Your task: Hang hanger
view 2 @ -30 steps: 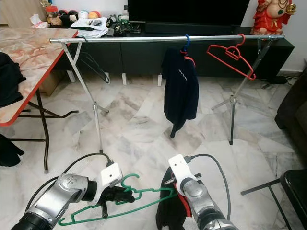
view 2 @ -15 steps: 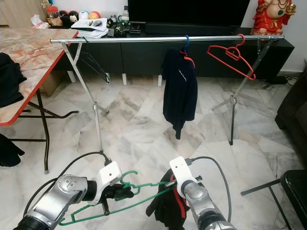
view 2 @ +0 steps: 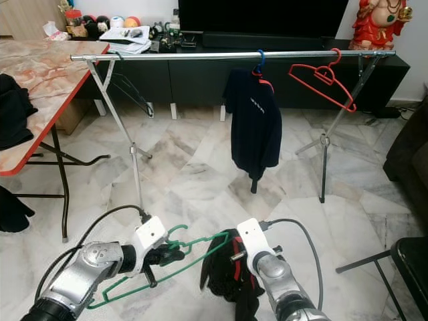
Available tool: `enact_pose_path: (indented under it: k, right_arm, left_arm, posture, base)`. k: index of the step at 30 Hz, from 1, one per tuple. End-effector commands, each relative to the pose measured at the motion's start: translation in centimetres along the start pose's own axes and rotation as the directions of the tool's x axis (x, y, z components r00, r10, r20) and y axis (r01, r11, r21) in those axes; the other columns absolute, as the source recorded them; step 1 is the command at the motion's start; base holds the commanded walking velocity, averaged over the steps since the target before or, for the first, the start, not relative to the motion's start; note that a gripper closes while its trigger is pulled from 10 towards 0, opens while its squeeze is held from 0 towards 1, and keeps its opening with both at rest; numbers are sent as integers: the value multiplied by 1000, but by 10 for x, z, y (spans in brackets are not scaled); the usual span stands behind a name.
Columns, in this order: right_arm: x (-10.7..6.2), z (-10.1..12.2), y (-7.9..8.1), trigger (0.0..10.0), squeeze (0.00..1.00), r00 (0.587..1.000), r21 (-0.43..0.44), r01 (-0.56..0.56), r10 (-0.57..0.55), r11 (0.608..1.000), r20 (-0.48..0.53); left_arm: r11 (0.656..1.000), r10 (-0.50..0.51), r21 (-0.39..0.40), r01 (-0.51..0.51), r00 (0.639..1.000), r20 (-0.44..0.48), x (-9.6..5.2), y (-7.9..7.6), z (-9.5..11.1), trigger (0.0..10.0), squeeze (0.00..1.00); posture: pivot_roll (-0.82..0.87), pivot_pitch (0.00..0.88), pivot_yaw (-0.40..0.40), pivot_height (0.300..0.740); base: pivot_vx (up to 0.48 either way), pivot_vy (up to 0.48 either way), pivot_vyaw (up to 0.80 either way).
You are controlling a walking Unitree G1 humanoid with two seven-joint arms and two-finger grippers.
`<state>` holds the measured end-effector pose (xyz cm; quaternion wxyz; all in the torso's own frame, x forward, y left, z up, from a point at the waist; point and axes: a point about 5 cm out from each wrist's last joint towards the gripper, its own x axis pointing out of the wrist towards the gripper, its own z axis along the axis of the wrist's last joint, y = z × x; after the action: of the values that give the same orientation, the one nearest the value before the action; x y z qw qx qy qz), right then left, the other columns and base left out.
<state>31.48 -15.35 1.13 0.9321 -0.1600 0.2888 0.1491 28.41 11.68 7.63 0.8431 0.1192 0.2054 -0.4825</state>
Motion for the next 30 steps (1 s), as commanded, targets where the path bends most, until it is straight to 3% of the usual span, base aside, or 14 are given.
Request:
enact_pose_path:
  k: [1,3,6,11,14,25,28,30]
  right_arm:
    - [0,3,-1,10000,0,1000,14,-2,2,1000,5]
    - [1,7,-3,10000,0,1000,16,-1,0,1000,13]
    - [1,10,-5,10000,0,1000,27,4,-4,1000,22]
    - [2,16,-5,10000,0,999,65,-4,2,998,43]
    - [2,17,-2,10000,0,999,82,-21,17,996,47]
    - [2,22,-1,10000,0,994,41,-93,90,995,60]
    - [1,23,0,10000,0,990,16,-132,131,991,58]
    - [1,21,6,10000,0,978,-12,-205,205,979,44]
  left_arm:
    - [998,-61,-17,61,998,26,0,-7,4,10000,0]
    - [989,-136,-60,138,990,50,-2,-16,7,10000,0]
    - [985,-151,-74,156,987,62,-3,-17,8,10000,0]
    - [998,-53,-31,54,998,18,-1,-7,3,10000,0]
    - [999,2,-51,-1,1000,2,3,-1,0,10000,0]
    - [997,-22,-70,18,999,-48,7,-4,-11,10000,0]
    - [994,-47,-102,42,998,-49,8,-6,-15,10000,0]
    - [994,-13,-111,8,999,-44,7,-1,-17,10000,0]
  posture:
    - [68,92,-43,721]
    - [68,92,-44,721]
    - [69,93,-45,721]
    - [63,92,-45,721]
    - [62,93,-45,721]
    - [50,100,-45,721]
    - [42,102,-45,721]
    - [38,102,-45,721]
  base:
    - [0,0,0]
    - [0,0,0]
    - [0,0,0]
    - [0,0,0]
    - [0,0,0]
    - [0,0,0]
    - [0,0,0]
    - [0,0,0]
